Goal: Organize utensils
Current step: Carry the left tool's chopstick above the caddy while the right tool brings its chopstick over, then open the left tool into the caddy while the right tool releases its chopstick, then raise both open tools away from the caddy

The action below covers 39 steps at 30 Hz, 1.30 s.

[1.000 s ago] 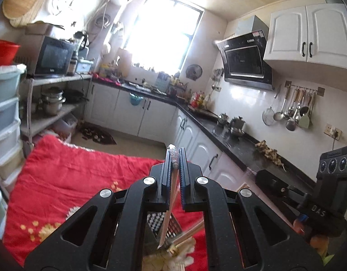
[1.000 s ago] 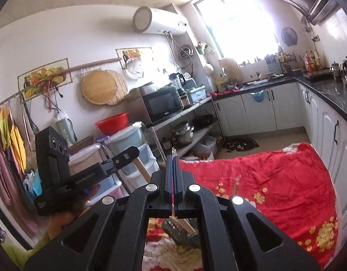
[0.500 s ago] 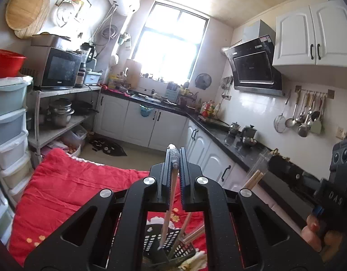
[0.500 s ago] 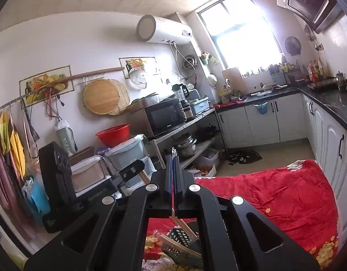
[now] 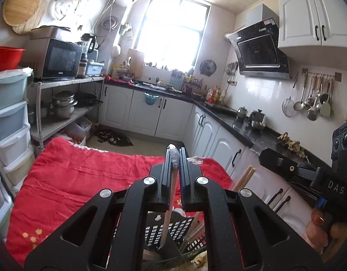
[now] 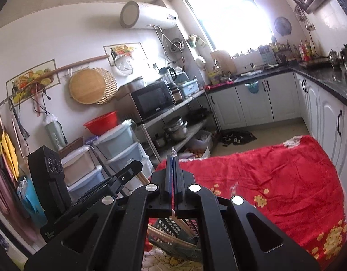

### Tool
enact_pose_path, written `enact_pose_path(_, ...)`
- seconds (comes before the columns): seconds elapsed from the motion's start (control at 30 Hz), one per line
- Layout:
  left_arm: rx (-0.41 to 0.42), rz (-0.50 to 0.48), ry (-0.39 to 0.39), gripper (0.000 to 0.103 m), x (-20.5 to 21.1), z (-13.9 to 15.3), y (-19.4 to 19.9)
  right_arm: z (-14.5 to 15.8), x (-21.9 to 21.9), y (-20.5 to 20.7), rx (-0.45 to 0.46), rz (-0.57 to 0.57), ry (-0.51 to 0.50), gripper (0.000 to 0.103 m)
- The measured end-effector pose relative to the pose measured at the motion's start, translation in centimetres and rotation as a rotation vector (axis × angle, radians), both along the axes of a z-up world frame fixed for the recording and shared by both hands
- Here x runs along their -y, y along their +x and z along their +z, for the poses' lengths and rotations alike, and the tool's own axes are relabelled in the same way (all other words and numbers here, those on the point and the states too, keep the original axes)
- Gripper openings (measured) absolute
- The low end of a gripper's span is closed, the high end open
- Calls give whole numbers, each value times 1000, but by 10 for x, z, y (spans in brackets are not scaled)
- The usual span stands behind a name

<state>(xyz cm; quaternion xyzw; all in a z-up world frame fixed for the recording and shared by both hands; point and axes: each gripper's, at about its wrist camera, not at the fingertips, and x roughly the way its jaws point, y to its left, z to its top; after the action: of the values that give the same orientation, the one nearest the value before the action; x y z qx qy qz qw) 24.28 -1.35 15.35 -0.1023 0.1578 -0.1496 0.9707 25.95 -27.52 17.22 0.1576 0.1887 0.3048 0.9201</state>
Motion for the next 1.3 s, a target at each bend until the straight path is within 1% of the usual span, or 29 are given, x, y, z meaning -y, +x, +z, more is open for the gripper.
enact_pose_path(0.3, -44, -18, 15, 3, 4, -22, 7, -27, -6, 8, -65, 12, -27, 1)
enact_pose_path(0.6, -88, -14, 31, 4, 4, -35, 9, -42, -9, 10, -102, -2, -73, 2)
enact_pose_path(0.63, -92, -11, 32, 8, 4, -36, 9, -43, -10, 10, -106, -10, -84, 3)
enact_pose_path(0.67, -94, -9, 31, 14, 3, -36, 9, -45, -10, 10, -107, -17, -97, 7)
enact_pose_path(0.7, -96, -7, 28, 18, 2, -36, 8, -46, -9, 11, -107, -21, -103, 10)
enact_pose_path(0.73, -95, -4, 27, 23, 1, -35, 7, -47, -8, 11, -108, -23, -103, 18)
enact_pose_path(0.77, -95, -1, 28, 26, 0, -35, 6, -48, -7, 11, -111, -29, -101, 24)
enact_pose_path(0.83, -94, 4, 26, 28, -2, -35, 4, -50, -5, 11, -118, -35, -102, 25)
enact_pose_path(0.9, -90, 9, 22, 34, -5, -34, 0, -51, -2, 10, -120, -45, -106, 25)
enact_pose_path(0.97, -84, 14, 16, 45, -7, -32, -5, -52, -1, 8, -114, -53, -111, 29)
enact_pose_path(1.0, -80, 16, 12, 47, -8, -30, -8, -51, 0, 6, -110, -60, -117, 30)
enact_pose_path(1.07, -75, 19, 1, 57, -11, -27, -12, -50, 2, 2, -99, -73, -129, 35)
enact_pose_path(1.1, -72, 17, -7, 60, -13, -25, -15, -49, 3, -1, -93, -78, -134, 35)
enact_pose_path(1.17, -63, 16, -17, 72, -16, -21, -21, -48, 5, -6, -78, -87, -147, 41)
enact_pose_path(1.2, -58, 19, -21, 75, -18, -18, -25, -47, 4, -8, -71, -92, -153, 42)
enact_pose_path(1.23, -53, 20, -25, 81, -19, -16, -28, -46, 5, -12, -59, -97, -165, 44)
enact_pose_path(1.27, -47, 17, -31, 85, -21, -14, -32, -45, 5, -15, -47, -103, -175, 45)
enact_pose_path(1.3, -44, 16, -33, 87, -21, -12, -34, -44, 5, -19, -35, -109, -185, 46)
